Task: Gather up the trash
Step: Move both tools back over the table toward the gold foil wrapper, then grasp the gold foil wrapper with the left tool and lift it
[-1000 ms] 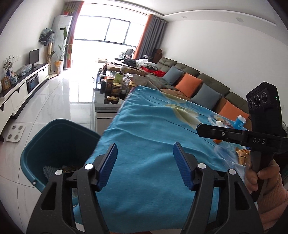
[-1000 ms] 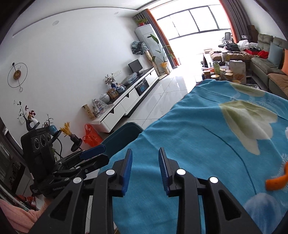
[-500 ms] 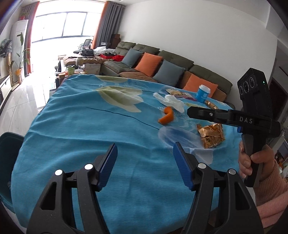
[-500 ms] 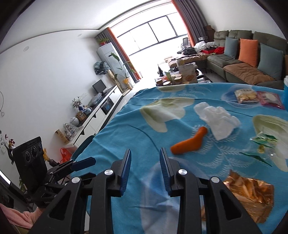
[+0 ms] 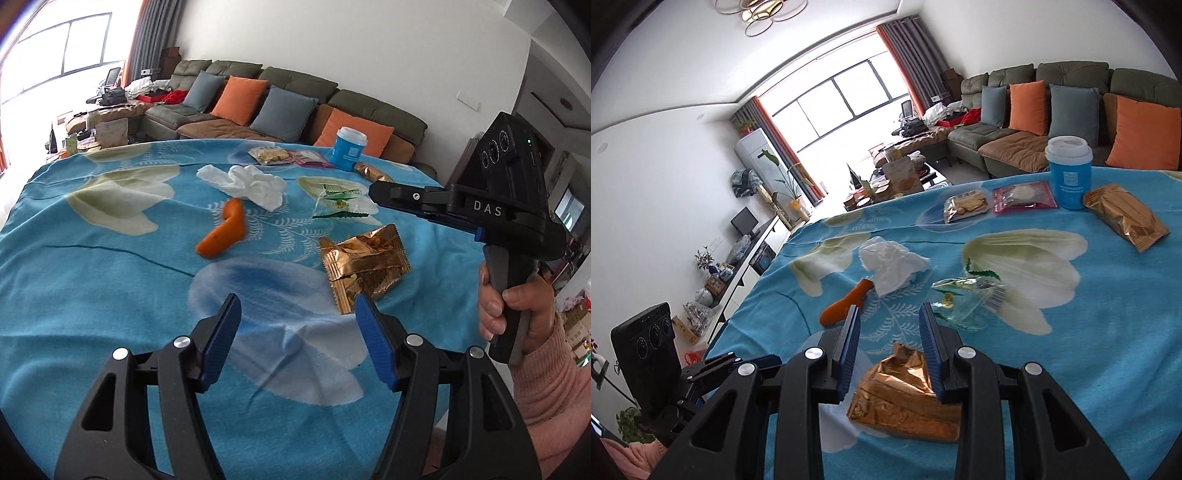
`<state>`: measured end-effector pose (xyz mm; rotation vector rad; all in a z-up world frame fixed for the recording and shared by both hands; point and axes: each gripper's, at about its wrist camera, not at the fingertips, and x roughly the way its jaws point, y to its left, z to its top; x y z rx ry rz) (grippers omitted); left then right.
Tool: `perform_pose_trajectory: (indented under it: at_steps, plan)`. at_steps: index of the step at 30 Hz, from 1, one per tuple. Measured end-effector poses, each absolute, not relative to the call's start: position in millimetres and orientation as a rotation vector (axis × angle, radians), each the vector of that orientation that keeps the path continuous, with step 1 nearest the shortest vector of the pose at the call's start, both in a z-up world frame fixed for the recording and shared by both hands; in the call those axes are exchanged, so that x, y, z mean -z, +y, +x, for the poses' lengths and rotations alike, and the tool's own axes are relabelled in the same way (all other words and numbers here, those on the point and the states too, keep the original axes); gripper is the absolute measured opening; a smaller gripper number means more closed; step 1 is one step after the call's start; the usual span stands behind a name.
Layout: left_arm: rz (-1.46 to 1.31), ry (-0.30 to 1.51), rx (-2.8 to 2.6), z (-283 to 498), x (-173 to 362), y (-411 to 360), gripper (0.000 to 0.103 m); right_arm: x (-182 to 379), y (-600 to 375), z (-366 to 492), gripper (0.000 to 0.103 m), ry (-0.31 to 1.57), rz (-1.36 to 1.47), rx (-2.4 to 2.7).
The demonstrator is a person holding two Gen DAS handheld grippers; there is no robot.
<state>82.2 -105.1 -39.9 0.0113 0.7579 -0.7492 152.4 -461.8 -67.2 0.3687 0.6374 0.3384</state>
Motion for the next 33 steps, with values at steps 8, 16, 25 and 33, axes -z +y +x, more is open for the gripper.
perform_pose_trajectory:
  at_steps: [8,16,25,33]
  plan:
    - [0.050,0.814,0.809,96.9,47.3,-150.9,0.064,75.6,-483.0,155.1,0.034,0.645,0.395,-0.304]
    - [0.059,0.890,0.828,114.3,53.8,-176.4,0.064,85.2,-492.2,167.3,0.037,0.673,0.410,-0.302]
    - [0.074,0.938,0.839,125.9,62.4,-192.9,0.064,89.1,-491.0,180.4,0.037,0.695,0.400,-0.312]
    - [0.106,0.933,0.843,127.2,63.5,-200.6,0.060,93.5,-489.6,188.3,0.032,0.714,0.397,-0.308]
